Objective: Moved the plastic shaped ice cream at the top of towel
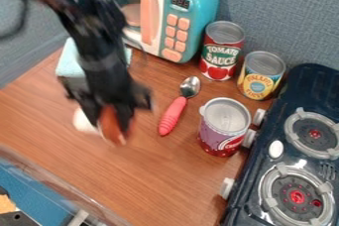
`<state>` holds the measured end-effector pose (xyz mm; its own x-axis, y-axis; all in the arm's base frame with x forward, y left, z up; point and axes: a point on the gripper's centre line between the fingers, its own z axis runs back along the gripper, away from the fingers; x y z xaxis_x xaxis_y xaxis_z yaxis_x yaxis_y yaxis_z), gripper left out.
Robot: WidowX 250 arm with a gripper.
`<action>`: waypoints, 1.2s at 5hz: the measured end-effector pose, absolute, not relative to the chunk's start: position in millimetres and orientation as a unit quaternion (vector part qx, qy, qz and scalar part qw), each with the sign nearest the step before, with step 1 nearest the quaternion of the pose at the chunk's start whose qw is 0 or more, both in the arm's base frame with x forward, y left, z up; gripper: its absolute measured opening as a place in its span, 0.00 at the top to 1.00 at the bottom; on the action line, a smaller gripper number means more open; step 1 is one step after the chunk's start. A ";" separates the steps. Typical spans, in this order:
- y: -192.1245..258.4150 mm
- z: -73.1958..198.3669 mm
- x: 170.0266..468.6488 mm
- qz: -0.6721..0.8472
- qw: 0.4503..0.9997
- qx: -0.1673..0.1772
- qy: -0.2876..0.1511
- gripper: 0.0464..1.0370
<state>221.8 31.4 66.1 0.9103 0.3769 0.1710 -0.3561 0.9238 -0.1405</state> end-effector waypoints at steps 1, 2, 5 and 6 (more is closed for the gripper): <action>73.7 85.3 255.7 0.252 0.960 -0.051 -0.111 0.57; 99.2 85.3 297.0 0.289 0.950 -0.036 -0.114 0.57; 157.9 28.1 353.3 0.348 0.935 0.012 -0.075 0.57; 170.6 15.6 357.6 0.362 0.929 0.015 -0.073 0.48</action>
